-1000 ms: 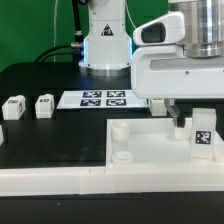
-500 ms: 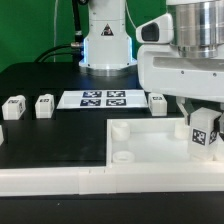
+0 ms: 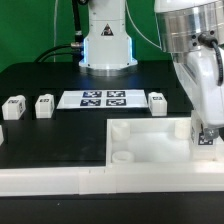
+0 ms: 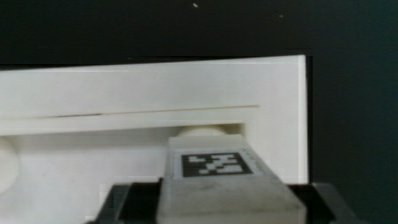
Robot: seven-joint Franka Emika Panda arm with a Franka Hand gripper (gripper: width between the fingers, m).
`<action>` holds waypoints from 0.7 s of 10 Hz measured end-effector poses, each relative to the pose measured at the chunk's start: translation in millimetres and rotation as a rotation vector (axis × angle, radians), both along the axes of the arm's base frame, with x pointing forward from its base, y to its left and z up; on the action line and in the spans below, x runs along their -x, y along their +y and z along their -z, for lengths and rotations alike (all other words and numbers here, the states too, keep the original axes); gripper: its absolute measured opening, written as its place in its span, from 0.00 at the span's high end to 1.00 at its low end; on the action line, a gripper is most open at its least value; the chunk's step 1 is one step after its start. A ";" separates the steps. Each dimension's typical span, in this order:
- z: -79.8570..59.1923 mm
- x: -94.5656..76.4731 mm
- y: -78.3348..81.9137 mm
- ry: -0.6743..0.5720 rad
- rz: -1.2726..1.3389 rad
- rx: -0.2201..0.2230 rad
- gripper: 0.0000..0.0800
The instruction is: Assemble one leg
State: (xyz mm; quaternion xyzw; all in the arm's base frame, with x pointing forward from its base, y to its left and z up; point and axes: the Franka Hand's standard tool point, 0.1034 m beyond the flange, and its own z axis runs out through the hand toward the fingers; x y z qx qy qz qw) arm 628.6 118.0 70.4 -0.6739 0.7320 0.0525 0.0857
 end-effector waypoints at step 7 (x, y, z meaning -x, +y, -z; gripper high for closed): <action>0.4 2.1 8.8 -0.085 -0.428 0.034 0.20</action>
Offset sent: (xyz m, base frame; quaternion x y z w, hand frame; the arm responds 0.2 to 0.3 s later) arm 0.0000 0.0000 0.0000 0.0000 0.0000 -0.0899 0.9960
